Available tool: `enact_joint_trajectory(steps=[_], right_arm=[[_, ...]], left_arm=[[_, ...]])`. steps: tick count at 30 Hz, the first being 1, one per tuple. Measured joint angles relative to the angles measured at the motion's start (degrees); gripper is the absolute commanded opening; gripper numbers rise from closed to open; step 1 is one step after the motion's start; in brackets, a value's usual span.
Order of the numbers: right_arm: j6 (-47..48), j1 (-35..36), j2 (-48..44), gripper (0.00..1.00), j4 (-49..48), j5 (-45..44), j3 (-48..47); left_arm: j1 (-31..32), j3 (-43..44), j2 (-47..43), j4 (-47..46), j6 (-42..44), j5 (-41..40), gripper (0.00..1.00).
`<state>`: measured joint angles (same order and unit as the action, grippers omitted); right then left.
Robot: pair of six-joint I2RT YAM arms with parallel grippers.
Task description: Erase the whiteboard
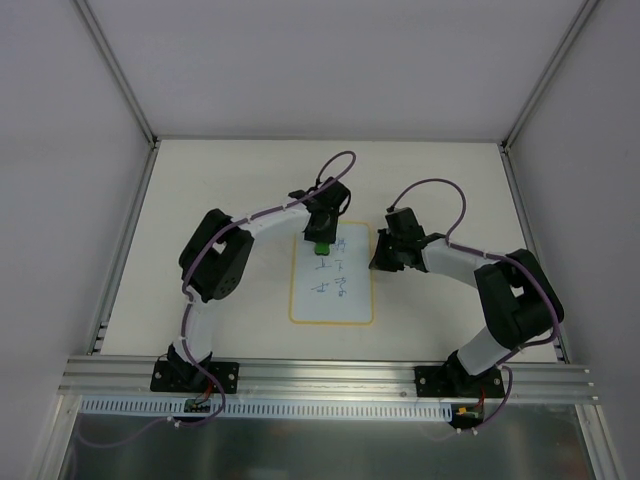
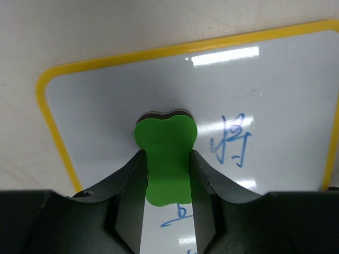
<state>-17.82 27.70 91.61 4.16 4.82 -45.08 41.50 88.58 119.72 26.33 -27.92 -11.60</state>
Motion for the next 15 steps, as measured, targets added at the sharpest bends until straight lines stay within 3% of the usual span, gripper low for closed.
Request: enact_joint_trajectory(steps=[7,15], right_arm=[[-0.17,0.07,0.48,0.00,-1.14,0.66,-0.02],[-0.15,0.15,0.83,0.00,-1.29,1.01,-0.33]], left_arm=[[-6.01,-1.20,-0.81,0.04,0.13,-0.02,0.04],[-5.64,-0.76,-0.66,0.33,0.39,-0.39,0.04]])
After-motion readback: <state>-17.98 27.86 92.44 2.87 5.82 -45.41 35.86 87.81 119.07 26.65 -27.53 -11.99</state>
